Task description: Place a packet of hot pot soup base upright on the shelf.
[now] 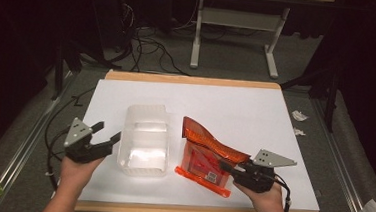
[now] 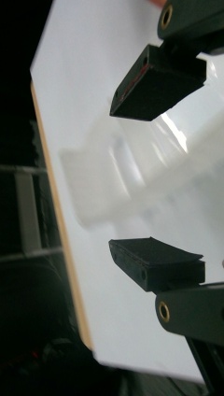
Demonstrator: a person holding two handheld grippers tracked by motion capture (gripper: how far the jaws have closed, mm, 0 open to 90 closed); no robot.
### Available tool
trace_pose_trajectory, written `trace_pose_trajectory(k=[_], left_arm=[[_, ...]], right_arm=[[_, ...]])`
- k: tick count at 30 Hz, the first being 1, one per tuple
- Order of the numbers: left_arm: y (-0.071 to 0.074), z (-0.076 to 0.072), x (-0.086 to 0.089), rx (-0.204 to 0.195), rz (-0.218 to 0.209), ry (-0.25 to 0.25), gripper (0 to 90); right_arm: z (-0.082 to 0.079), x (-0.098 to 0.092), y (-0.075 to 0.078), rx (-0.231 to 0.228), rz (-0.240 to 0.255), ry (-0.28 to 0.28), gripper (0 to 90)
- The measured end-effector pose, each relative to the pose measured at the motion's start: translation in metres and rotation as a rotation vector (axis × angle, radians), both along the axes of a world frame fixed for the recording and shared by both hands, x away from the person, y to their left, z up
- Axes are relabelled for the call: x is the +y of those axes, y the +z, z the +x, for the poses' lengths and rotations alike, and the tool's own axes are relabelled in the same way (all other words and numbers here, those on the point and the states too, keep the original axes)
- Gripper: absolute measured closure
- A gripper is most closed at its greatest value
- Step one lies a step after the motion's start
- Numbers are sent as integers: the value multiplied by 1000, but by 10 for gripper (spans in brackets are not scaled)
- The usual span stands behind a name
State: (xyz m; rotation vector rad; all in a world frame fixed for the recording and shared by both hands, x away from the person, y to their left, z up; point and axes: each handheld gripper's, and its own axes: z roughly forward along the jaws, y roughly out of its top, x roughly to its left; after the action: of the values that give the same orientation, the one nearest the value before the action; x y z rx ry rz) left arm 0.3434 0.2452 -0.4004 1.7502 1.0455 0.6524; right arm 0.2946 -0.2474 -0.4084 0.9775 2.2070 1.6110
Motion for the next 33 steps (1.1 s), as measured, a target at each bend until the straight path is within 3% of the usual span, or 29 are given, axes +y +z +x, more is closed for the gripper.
trace_pose_trajectory(k=[3, 6, 8, 10, 11, 13, 18, 26, 33], left_arm=[[-17, -6, 16, 23, 19, 32, 286], [-30, -16, 27, 41, -20, 40, 283], [-33, -17, 28, 54, -27, 41, 282], [-39, -17, 27, 69, 6, 40, 277], [-40, -16, 26, 76, -6, 38, 273], [-42, -14, 25, 84, -12, 34, 264], [-45, -11, 18, 90, 47, 16, 258], [-45, -11, 21, 84, 24, 14, 255], [-43, -13, 20, 62, 18, 7, 254]], right_arm=[[0, 1, 0, 2, 0, -6, 722], [-1, 2, 1, -4, -4, -10, 723], [-2, 2, 1, -5, -7, -9, 722], [-3, 4, 3, -14, -14, -11, 723], [-4, 5, 4, -16, -16, -11, 723], [-5, 6, 5, -27, -21, -14, 724], [-7, 9, 9, -27, -12, -19, 726], [-10, 2, 17, -44, 9, -46, 727], [-14, -8, 29, -107, 14, -116, 728]])
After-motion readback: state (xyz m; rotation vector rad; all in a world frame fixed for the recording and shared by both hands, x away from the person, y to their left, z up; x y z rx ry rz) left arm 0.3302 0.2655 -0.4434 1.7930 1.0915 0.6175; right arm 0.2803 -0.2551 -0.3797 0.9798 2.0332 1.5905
